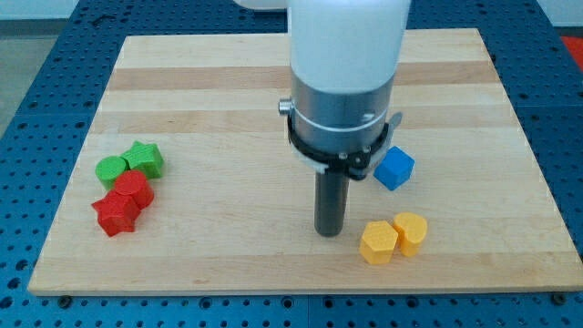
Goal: Slide the yellow hexagon to the yellow heart
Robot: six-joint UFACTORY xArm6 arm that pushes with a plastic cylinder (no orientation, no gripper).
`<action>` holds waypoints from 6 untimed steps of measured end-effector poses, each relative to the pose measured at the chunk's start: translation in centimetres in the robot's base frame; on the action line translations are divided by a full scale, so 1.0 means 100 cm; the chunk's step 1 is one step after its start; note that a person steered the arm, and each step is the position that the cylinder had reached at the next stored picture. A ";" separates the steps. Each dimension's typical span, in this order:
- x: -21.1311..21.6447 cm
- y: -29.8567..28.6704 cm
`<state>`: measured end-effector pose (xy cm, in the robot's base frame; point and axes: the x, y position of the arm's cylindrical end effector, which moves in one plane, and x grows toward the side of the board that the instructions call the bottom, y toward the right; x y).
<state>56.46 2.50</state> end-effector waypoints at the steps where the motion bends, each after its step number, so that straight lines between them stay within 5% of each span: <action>1: 0.043 0.000; 6: 0.038 0.058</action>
<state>60.24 8.31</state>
